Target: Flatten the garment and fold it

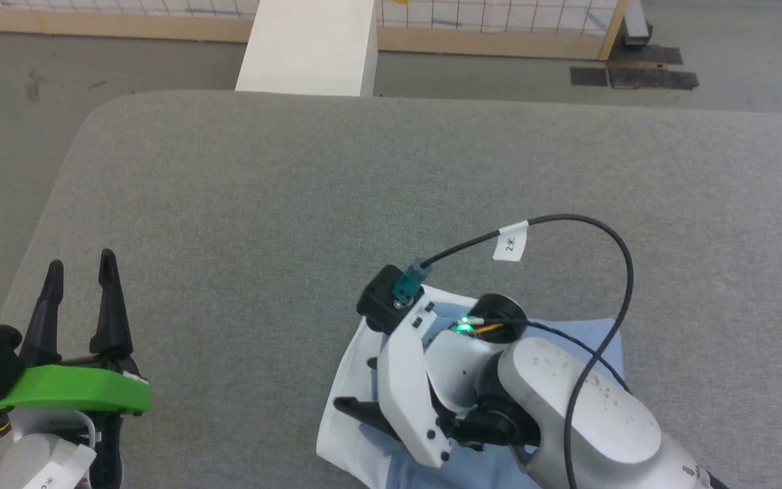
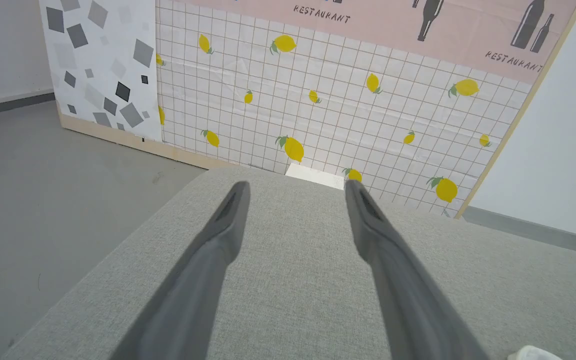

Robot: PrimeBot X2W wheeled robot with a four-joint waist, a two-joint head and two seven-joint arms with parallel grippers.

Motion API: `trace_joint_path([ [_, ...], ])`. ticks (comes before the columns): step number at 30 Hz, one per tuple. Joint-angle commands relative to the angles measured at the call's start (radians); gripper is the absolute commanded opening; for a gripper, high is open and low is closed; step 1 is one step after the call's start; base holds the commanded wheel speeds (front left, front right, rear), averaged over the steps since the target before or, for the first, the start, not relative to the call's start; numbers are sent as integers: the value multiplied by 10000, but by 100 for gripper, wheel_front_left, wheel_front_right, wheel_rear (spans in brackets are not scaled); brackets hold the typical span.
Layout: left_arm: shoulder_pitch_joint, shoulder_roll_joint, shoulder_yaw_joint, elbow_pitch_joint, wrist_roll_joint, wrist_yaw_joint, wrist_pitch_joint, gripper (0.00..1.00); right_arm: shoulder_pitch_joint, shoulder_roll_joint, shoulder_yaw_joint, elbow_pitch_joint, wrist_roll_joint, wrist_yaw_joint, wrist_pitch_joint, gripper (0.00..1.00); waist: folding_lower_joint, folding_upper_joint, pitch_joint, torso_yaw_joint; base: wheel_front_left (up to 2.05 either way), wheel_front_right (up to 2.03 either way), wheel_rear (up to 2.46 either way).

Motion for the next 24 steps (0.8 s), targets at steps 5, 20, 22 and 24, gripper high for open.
trace_joint_path([
  [5, 21, -35, -119, -19, 174, -32, -47, 100, -420, -93, -90, -756, 287, -15, -930, 100, 0, 39, -468, -303, 0, 0, 0],
  [20, 356, -247, -250, -409, 1039, 181, -47, 100, 491, -1564, -4853, -2896, -1591, -15, -6809, 100, 0, 39, -1242, -1244, 0, 0, 0],
  [22, 403, -297, -224, -490, 1134, 194, -47, 100, 880, -1621, -5624, -2967, -1914, -15, -7482, 100, 0, 39, -1265, -1334, 0, 0, 0],
  [24, 432, -325, -209, -519, 1211, 200, -47, 100, 1311, -1609, -6374, -2998, -2258, -15, -8075, 100, 0, 39, -1271, -1410, 0, 0, 0],
])
